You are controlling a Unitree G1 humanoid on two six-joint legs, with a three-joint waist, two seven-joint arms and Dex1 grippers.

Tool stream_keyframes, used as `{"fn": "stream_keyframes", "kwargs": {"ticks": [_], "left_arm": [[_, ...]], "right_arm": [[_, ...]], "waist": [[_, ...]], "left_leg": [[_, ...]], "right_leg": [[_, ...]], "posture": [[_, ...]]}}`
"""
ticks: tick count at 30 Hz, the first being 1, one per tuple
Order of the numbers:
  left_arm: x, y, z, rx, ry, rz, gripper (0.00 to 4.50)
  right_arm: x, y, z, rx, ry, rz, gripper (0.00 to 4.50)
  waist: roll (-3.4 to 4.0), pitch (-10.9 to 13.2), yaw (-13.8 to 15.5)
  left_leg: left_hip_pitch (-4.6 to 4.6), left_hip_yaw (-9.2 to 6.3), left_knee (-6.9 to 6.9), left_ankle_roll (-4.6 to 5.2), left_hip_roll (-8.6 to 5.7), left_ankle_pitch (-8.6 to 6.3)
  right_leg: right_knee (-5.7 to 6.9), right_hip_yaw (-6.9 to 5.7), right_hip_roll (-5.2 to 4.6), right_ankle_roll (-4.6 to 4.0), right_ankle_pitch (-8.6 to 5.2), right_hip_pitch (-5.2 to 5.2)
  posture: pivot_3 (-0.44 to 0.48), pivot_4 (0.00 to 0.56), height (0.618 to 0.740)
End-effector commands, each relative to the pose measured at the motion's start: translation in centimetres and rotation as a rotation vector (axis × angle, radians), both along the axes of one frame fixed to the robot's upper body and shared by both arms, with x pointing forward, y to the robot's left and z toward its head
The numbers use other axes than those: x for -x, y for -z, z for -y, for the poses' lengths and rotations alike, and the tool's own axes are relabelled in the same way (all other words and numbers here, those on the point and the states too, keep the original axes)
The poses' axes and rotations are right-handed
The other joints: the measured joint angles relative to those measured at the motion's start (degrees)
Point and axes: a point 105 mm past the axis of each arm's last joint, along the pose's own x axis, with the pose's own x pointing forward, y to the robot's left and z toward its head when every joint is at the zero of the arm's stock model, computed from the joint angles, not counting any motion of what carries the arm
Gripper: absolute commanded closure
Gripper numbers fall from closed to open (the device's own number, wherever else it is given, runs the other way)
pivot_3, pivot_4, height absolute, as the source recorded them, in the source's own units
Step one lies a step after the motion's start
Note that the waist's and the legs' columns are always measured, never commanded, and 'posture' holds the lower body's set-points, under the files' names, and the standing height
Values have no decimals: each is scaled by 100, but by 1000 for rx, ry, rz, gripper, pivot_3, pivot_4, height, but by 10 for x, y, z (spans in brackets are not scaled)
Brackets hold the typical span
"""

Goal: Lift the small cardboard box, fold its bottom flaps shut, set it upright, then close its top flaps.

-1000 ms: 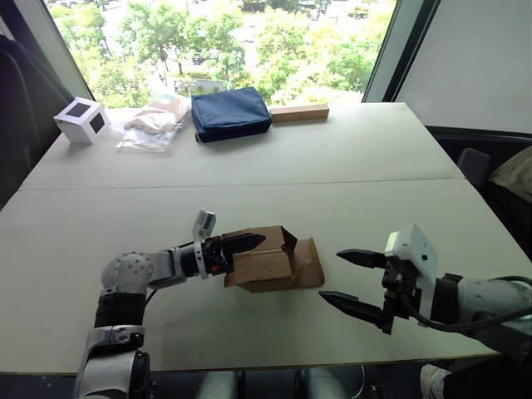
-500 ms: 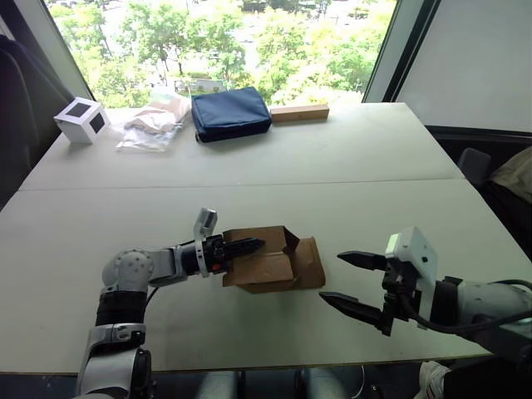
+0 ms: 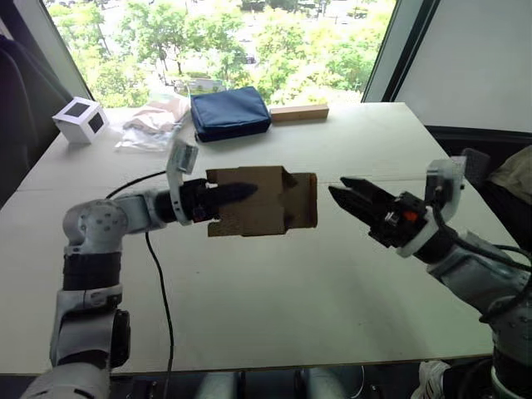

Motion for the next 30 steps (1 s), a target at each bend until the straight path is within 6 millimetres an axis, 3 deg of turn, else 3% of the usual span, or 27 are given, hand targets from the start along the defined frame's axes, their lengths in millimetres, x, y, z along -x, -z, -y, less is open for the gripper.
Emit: {"fn": "stream_keyframes", "kwargs": {"ticks": [1, 2, 12, 19, 30], "left_arm": [[3, -15, 0, -7, 41, 106, 4500], [2, -17, -1, -9, 47, 121, 4500], [8, -22, -4, -18, 91, 177, 4500], [10, -22, -5, -11, 95, 187, 4500], [12, -23, -6, -17, 100, 198, 4500]], "right_arm": [[-8, -9, -14, -36, 0, 49, 4003], [-12, -10, -16, -39, 9, 56, 4476], [-25, -5, -29, 3, 4, 78, 4476], [-11, -3, -61, 16, -164, 80, 4476], [-8, -8, -73, 13, -209, 94, 4476]], "waist": [[0, 1, -28], [0, 1, -34], [1, 1, -37], [1, 1, -125], [1, 1, -124]], "left_leg": [[0, 1, -1, 0, 0, 0], [0, 1, -1, 0, 2, 1], [-2, 2, 1, 2, 1, 0], [-2, 0, -1, 3, 3, 0], [-2, 0, -1, 3, 3, -1]], "right_leg": [[0, 0, 1, 0, 0, -2], [2, 1, 2, 0, 0, -4], [4, 0, 4, 1, 1, -6], [7, 1, 7, 1, 0, -9], [8, 1, 6, 1, 1, -10]], "posture": [[0, 150, 737], [0, 150, 737], [0, 150, 737], [0, 150, 737], [0, 150, 737]]}}
